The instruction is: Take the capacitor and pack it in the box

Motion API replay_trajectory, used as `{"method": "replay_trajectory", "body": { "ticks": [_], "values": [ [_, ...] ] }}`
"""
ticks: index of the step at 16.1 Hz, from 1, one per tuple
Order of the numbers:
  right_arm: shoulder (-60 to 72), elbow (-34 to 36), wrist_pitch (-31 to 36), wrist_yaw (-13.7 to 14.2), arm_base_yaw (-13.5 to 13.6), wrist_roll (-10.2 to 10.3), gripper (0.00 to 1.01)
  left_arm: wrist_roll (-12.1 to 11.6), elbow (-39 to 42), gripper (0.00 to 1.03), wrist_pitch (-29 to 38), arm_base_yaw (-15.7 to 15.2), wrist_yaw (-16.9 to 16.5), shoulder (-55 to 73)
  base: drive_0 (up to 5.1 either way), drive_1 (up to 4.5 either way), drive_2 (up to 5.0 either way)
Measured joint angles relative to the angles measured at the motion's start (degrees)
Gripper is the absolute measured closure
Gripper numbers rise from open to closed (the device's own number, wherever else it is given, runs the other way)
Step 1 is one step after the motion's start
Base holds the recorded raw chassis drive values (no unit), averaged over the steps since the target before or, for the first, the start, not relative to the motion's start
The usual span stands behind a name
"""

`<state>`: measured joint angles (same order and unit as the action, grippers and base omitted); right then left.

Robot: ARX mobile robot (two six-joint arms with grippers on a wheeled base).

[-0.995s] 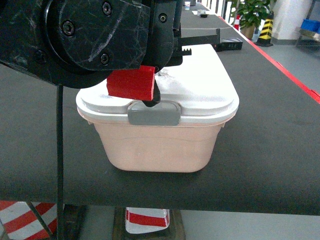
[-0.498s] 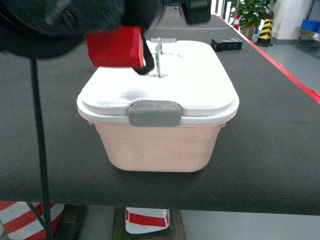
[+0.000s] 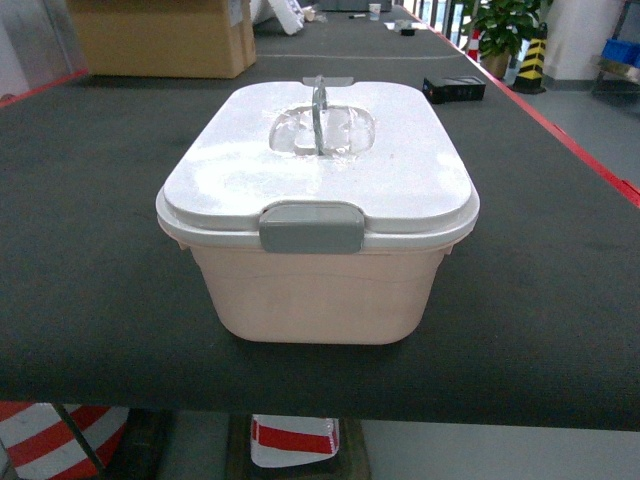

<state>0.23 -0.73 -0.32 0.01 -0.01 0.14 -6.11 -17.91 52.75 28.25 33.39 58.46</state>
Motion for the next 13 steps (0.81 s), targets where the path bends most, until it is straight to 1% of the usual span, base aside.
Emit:
{"method": "replay_trajectory", "body": {
  "ticks": [1, 2, 3, 4, 5, 8, 9, 10, 11, 13],
  "values": [
    [0.00, 0.00, 0.00, 0.00, 0.00, 0.00, 0.03, 0.26, 4.79, 0.05, -3.91, -1.07, -0.07, -4.63, 0.0, 0.00, 0.0],
    [0.00, 0.00, 0.00, 0.00, 0.00, 0.00, 0.03, 1.66, 7.80, 0.05, -6.84, -2.69, -0.57, -8.46, 0.0, 0.00, 0.0],
    [0.00, 0.00, -0.02, 0.02, 0.00, 0.00, 0.03, 2.97, 8.50, 0.05, -8.61, -3.63, -0.81, -10.62, 0.0, 0.00, 0.0],
    [0.00, 0.00, 0.00, 0.02, 0.00, 0.00, 0.03, 4.20, 8.55, 0.05, -7.93, -3.98, -0.74, -11.23, 0.0, 0.00, 0.0],
    [0.00, 0.00, 0.02, 0.00, 0.00, 0.00, 0.03, 4.70, 8.52, 0.05, -8.22, -3.98, -0.81, -11.26, 0.0, 0.00, 0.0],
    [0.00, 0.00, 0.00, 0.02, 0.00, 0.00, 0.03, 5.11, 8.52, 0.05, -8.50, -3.98, -1.14, -11.08, 0.0, 0.00, 0.0],
    [0.00, 0.00, 0.00, 0.00, 0.00, 0.00, 0.03, 5.66, 7.85, 0.16, -17.73, -6.32, -7.89, -14.49, 0.0, 0.00, 0.0],
    [0.00, 0.00, -0.07, 0.02, 0.00, 0.00, 0.03, 5.70, 8.44, 0.27, -21.62, -8.68, -12.22, -17.86, 0.0, 0.00, 0.0],
    [0.00, 0.00, 0.00, 0.00, 0.00, 0.00, 0.03, 5.73, 9.60, 0.37, -23.28, -10.95, -15.12, -20.65, 0.0, 0.00, 0.0],
    [0.00, 0.00, 0.00, 0.00, 0.00, 0.00, 0.03, 5.75, 11.45, 0.55, -25.33, -13.81, -18.64, -24.13, 0.0, 0.00, 0.0]
  ]
}}
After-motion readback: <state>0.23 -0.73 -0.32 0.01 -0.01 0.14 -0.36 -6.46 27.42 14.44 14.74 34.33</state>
